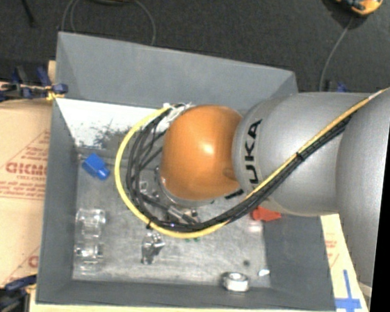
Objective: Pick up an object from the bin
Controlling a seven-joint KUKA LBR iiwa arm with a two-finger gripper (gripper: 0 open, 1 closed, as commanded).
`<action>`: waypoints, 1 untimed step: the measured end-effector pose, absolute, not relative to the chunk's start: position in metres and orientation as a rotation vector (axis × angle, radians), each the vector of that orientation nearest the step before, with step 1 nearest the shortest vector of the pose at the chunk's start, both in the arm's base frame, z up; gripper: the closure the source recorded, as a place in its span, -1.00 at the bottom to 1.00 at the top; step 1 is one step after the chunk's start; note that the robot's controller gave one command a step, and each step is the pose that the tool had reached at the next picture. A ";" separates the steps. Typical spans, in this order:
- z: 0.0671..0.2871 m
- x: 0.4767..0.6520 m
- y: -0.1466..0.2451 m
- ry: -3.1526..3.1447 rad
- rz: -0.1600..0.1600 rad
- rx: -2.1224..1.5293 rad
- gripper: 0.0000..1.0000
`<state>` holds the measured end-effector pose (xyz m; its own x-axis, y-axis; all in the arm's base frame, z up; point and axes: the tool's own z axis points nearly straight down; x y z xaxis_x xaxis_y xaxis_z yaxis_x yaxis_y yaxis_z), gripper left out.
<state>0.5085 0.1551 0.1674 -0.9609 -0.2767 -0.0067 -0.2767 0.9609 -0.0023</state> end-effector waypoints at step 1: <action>0.132 0.517 0.045 3.025 -0.004 -0.850 -1.00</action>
Offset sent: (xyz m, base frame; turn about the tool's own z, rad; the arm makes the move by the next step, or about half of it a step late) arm 0.0078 -0.1055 -0.0346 -0.2740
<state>0.5172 0.0452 0.1322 -0.8536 -0.5209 0.0008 -0.5209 0.8536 -0.0024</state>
